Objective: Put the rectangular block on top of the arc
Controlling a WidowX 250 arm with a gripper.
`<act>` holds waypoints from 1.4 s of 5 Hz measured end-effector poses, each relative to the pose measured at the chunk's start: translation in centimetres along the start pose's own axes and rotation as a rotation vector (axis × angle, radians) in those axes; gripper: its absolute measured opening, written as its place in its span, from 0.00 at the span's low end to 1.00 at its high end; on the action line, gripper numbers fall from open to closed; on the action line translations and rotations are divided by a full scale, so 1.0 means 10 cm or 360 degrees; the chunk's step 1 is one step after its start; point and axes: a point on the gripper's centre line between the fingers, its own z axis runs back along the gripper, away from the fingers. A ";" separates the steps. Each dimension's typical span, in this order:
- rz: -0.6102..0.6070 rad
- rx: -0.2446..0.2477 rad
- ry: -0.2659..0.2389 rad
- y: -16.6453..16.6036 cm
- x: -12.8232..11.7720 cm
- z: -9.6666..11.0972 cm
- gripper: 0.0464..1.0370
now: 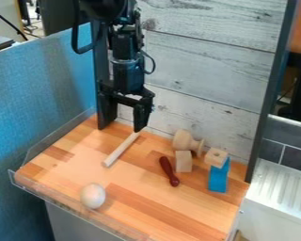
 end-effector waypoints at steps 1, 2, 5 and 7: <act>0.0002 -0.0019 0.0050 -0.01 -0.02 -0.12 0.96; 0.0062 0.0003 0.0018 -0.08 0.11 -0.33 0.96; 0.0326 -0.0082 0.0060 -0.31 0.61 -0.71 0.96; 0.0553 -0.0177 0.0098 -0.38 0.74 -0.73 0.96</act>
